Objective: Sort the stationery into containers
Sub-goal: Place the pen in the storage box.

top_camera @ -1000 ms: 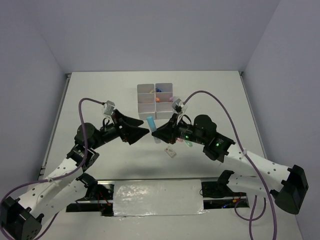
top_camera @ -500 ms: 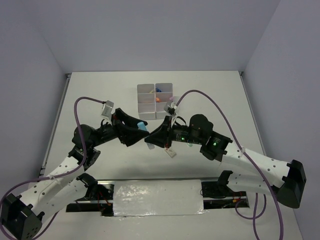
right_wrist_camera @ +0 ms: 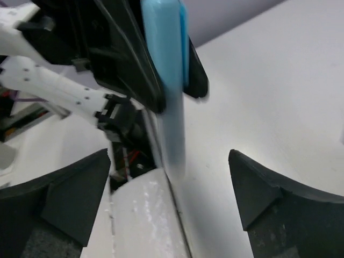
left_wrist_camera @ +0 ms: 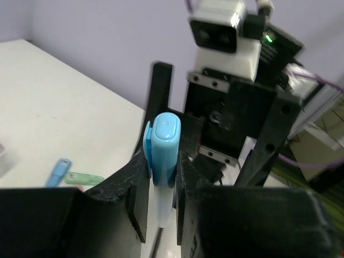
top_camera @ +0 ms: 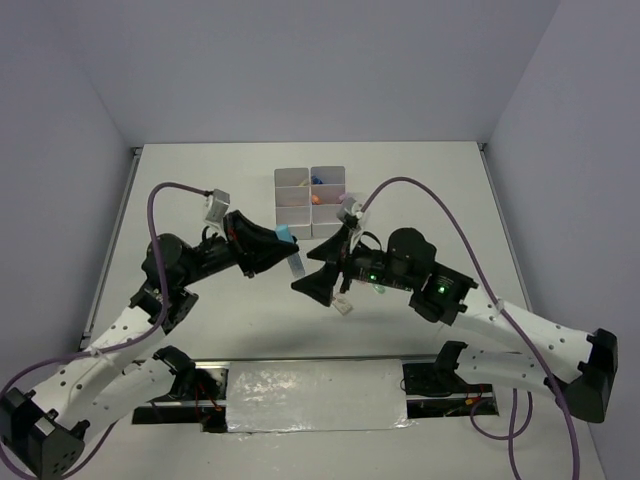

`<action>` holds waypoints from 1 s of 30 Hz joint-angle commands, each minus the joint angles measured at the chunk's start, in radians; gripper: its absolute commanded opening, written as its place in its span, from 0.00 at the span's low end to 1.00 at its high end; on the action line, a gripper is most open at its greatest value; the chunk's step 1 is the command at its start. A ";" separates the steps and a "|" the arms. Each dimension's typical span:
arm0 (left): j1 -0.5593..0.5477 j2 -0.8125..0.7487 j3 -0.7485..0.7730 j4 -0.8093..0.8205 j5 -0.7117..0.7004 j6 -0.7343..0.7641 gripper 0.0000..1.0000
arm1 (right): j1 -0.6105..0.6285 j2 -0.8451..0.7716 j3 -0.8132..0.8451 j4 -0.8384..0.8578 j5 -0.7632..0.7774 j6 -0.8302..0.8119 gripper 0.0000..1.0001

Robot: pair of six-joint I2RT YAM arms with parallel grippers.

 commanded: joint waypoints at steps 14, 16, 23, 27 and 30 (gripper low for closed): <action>-0.067 0.548 0.235 0.274 -0.550 0.448 0.00 | -0.211 -0.334 -0.023 -0.574 0.639 0.148 1.00; -0.085 0.653 0.266 0.397 -0.573 0.511 0.00 | -0.214 -0.324 -0.028 -0.585 0.632 0.145 1.00; -0.101 0.905 0.343 0.641 -0.673 0.623 0.00 | -0.214 -0.363 -0.071 -0.550 0.589 0.142 1.00; -0.101 1.014 0.407 0.681 -0.699 0.638 0.00 | -0.215 -0.357 -0.045 -0.562 0.582 0.111 1.00; -0.101 1.078 0.427 0.723 -0.708 0.641 0.00 | -0.216 -0.338 -0.011 -0.581 0.590 0.083 1.00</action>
